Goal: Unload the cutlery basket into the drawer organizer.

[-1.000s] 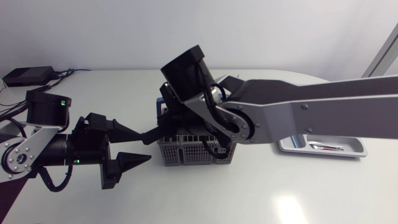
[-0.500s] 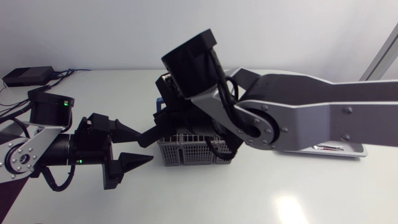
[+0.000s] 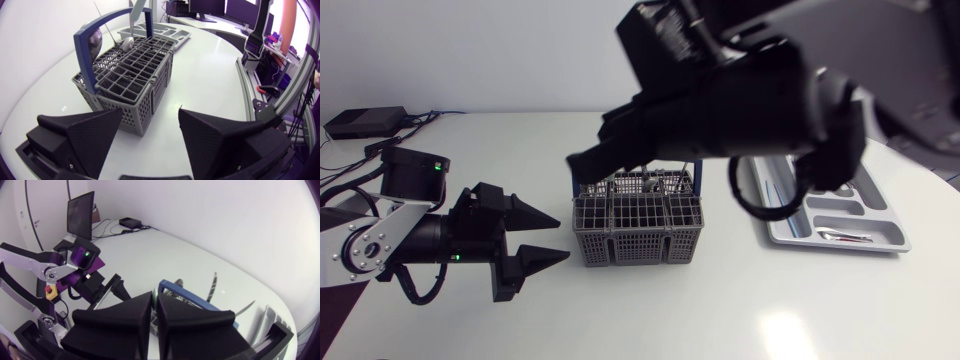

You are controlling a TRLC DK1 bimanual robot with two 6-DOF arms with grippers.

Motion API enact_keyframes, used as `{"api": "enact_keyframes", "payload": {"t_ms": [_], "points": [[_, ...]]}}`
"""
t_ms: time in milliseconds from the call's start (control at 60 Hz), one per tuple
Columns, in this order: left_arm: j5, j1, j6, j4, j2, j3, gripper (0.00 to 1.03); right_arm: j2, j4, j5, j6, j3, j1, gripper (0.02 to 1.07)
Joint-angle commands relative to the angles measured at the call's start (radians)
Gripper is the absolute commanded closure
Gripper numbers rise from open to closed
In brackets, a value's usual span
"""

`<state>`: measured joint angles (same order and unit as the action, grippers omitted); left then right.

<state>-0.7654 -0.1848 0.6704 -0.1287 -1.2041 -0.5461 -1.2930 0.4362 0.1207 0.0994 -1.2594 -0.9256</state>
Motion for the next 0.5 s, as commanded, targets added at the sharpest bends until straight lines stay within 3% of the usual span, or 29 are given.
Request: {"api": "enact_keyframes", "payload": {"t_ms": [0,300,483], "points": [[0.003,-0.005,-0.020,0.006,0.005,-0.029,0.11,0.063,0.065,0.011,-0.018,-0.015,0.062,1.01],[0.009,-0.005,-0.028,-0.019,0.040,-0.029,0.11,0.299,0.222,-0.001,-0.125,0.155,0.436,1.01],[0.011,-0.007,-0.028,-0.019,0.040,-0.029,0.11,0.339,0.216,-0.038,-0.236,0.287,0.703,1.01]]}}
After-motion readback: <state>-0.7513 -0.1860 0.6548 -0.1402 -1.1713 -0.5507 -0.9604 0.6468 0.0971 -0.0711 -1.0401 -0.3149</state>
